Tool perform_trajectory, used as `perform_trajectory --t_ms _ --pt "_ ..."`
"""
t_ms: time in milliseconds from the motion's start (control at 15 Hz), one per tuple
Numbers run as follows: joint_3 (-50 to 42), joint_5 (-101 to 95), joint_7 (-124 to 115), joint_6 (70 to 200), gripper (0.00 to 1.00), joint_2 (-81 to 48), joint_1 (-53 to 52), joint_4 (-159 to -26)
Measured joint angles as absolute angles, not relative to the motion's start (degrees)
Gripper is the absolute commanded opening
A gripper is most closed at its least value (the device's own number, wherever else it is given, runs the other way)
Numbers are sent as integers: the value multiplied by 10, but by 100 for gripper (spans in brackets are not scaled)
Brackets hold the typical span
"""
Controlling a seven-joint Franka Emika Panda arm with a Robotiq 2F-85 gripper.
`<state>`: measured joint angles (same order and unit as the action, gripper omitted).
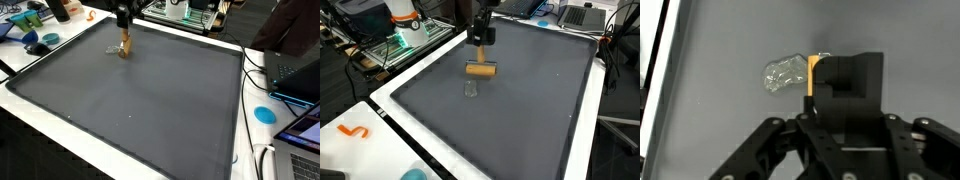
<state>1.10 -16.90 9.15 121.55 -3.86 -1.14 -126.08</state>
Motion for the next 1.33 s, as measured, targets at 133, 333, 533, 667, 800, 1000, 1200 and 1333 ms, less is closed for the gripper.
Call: perform_trajectory --t_ms 133,333,533,667,800,1000,1200,1333 --pt "8 -177 83 1228 24 -37 -10 -1276" --pt "7 -203 61 1239 24 -35 -9 -1289" --pt "6 -225 43 1244 24 -35 -9 -1297" --pt "6 -230 40 1245 24 -37 -8 -1299" --pt "6 -230 40 1246 24 -40 -8 -1299" --pt "6 -230 40 1246 24 -41 -8 -1298" --pt "4 -237 35 1246 24 -43 -8 -1297" --pt "2 -245 26 1246 24 -45 -8 -1296"
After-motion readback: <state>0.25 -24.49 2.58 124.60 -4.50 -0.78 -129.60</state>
